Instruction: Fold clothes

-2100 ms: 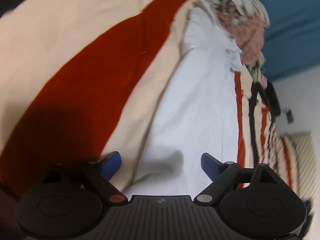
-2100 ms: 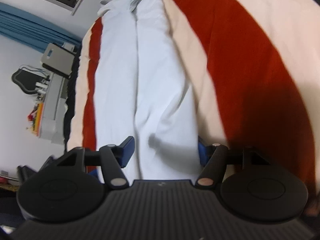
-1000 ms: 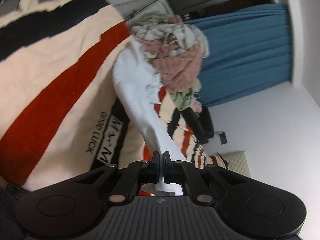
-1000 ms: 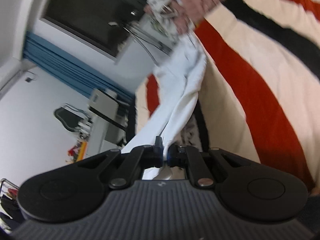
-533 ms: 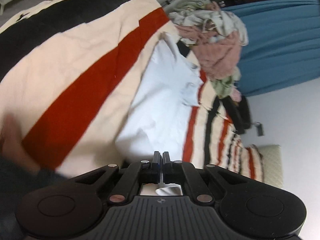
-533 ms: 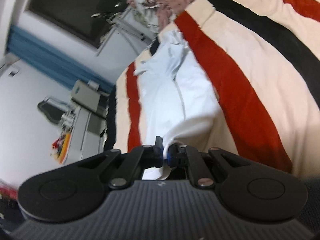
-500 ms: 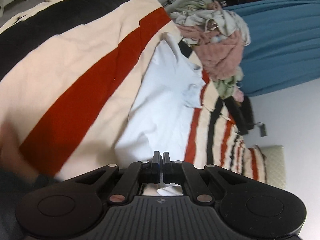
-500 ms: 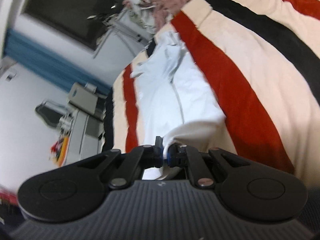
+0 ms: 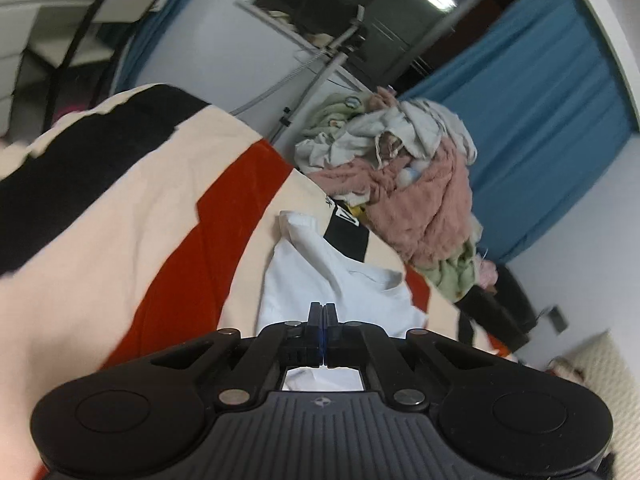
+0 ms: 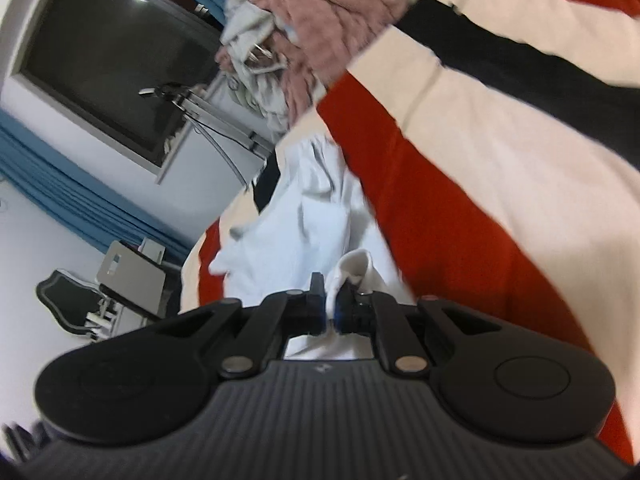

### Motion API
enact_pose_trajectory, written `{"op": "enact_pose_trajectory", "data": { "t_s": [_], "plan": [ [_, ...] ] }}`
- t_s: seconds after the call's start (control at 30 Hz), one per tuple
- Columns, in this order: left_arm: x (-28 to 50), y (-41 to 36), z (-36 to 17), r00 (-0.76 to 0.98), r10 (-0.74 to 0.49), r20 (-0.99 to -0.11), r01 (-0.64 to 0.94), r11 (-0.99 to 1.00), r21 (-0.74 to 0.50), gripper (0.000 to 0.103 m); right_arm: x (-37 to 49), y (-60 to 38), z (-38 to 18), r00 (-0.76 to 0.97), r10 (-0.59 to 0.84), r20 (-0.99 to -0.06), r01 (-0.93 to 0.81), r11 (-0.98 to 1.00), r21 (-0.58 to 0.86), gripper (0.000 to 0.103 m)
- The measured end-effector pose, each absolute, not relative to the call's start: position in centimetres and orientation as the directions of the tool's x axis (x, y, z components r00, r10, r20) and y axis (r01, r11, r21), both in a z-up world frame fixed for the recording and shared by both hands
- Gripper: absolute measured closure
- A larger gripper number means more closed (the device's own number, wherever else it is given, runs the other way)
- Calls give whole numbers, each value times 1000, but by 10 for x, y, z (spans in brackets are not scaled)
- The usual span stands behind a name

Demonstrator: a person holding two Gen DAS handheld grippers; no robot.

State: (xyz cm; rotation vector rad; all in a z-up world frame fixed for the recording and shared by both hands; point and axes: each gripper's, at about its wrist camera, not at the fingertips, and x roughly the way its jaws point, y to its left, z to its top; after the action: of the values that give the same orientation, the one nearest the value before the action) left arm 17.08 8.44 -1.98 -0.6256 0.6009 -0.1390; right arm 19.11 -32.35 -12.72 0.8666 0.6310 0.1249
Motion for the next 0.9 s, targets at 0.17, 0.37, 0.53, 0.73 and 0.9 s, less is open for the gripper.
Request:
{"op": "enact_pose_trajectory", "data": {
  "t_s": [0.17,0.37,0.53,0.73,0.9],
  "plan": [
    [210,76,-71,720,-392,-572,-28,808,-589,102,233,-320,-155,776,338,-532,131,739,661,96],
    [220,58,-93,634,-495,-594,86,808,-583,66,234,-328,-176,776,390,-495,156,643,750,96],
    [211,36,-93,663,-479,-575,193,852,-488,39,226,-339,-182,789,423,-445,158,560,813,96],
    [220,15,-105,668,-418,-616,225,902,-368,53,211,-337,-171,798,422,-429,139,564,814,96],
    [208,8,-104,671,-374,-640,238,927,-291,95,200,-330,-157,796,453,-402,75,585,807,96]
  ]
}}
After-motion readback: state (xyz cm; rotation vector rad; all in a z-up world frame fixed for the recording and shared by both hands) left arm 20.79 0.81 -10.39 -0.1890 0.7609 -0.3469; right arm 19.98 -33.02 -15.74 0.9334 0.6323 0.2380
